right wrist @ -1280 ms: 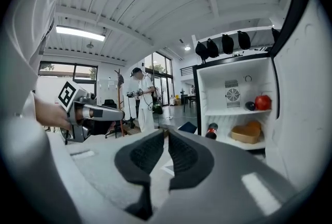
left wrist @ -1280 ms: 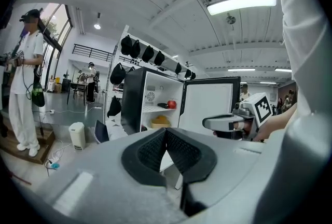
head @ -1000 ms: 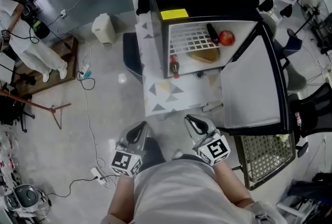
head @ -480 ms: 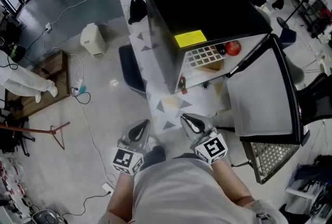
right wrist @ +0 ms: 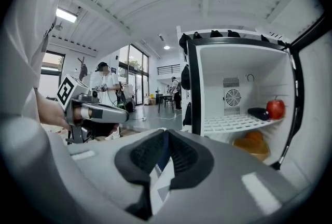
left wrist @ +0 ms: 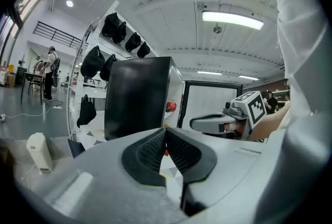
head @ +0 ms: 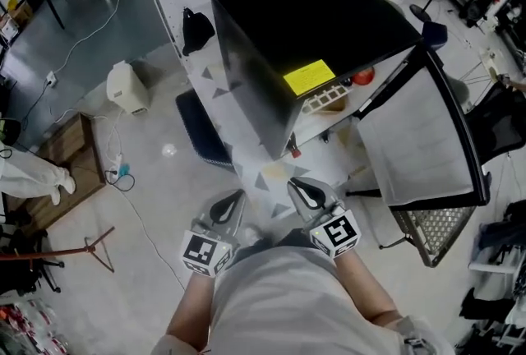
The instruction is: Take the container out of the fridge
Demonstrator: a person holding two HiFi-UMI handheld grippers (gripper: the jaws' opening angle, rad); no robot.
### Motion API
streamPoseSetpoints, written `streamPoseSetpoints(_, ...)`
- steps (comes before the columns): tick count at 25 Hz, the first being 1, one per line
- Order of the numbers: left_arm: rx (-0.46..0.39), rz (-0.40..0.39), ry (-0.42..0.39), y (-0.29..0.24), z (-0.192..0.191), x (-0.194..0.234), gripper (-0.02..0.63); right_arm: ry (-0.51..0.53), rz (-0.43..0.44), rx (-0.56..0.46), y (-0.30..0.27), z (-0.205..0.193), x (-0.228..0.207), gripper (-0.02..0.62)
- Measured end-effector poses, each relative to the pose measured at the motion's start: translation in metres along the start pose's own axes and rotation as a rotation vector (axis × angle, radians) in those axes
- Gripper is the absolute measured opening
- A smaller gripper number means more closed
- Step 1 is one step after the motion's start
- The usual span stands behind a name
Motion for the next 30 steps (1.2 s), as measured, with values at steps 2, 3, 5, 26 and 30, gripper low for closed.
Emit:
streamPoseSetpoints(2, 0.006, -0.032, -0.016, -0.005, 0.000, 0.002, 0.009, 0.000, -0.034, 0.002, -0.001, -0.002, -0.003, 0.029)
streamPoseSetpoints(3, 0.011, -0.046, -0.023, -0.007, 0.000, 0.003, 0.009, -0.001, -0.052, 0.005, -0.001, -0.003, -0.005, 0.029)
streamPoseSetpoints(5, 0.023, -0.070, -0.033, -0.012, 0.000, 0.003, 0.009, -0.005, -0.089, 0.014, 0.003, -0.008, -0.011, 0.029)
streamPoseSetpoints(26, 0.130, -0.003, -0.058, -0.083, 0.008, -0.015, 0.009, 0.011, -0.174, 0.181, 0.034, -0.064, -0.152, 0.029)
streamPoseSetpoints(30, 0.148, 0.054, -0.053, -0.097, 0.009, -0.017, 0.009, 0.018, -0.148, 0.207, 0.033, -0.075, -0.187, 0.035)
Point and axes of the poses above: the fingertips, and each gripper's own axes: y backward along the fingers, x to its left, z out of its top, the point moved 2 cm from there along y, backward along the fingers, and after that the axes turned 14 degrees about z, right-handed, at the moved point
